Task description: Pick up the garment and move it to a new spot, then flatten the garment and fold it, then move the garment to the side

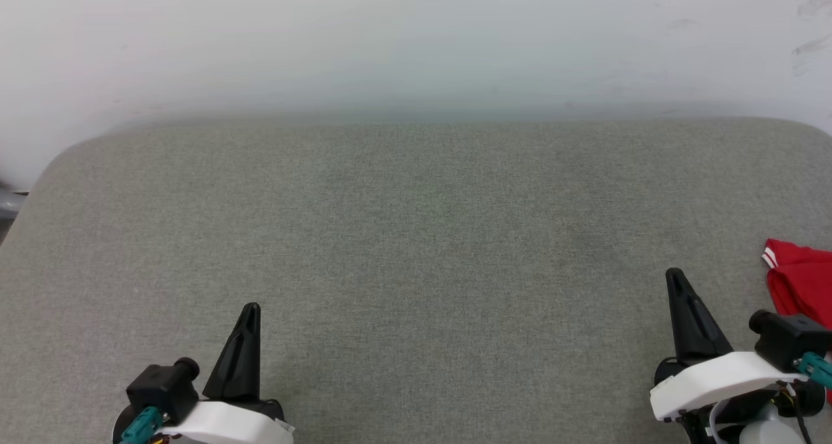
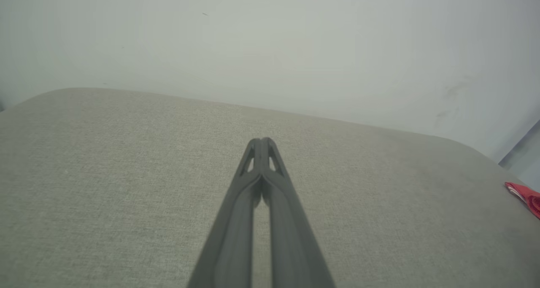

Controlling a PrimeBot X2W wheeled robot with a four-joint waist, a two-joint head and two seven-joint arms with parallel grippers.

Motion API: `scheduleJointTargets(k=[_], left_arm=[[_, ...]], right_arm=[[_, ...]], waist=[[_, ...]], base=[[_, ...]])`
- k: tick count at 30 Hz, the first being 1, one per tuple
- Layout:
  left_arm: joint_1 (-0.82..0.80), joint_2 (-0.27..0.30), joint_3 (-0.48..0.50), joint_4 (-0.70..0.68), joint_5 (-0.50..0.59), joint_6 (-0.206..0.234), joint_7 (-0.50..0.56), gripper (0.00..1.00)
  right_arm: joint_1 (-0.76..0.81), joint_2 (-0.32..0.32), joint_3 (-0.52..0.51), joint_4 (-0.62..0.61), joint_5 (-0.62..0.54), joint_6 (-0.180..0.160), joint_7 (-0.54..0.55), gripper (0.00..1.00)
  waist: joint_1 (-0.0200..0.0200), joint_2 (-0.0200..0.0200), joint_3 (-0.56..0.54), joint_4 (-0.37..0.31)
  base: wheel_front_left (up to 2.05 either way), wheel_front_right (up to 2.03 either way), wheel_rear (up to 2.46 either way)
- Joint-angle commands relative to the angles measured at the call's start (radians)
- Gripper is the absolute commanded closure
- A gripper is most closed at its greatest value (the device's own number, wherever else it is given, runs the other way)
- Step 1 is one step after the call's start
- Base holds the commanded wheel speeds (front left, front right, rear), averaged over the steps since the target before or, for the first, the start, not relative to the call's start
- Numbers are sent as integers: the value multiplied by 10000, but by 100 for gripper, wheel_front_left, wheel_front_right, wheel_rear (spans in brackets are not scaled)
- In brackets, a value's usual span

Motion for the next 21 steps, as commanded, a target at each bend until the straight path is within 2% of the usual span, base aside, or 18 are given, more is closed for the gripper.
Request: scheduleJointTargets(k=[1, 21], left_arm=[[-216, -3, 72, -95, -494, -11, 96, 100], [-585, -41, 364, 329, -3904, -44, 947, 100]], right_arm=[[-166, -1, -46, -114, 504, 0, 82, 100], [-236, 7, -198, 62, 3848, -1, 700, 100]], waist=[[0, 0, -6, 0], [0, 0, -51, -6]], base=[[0, 0, 0], [0, 0, 0]])
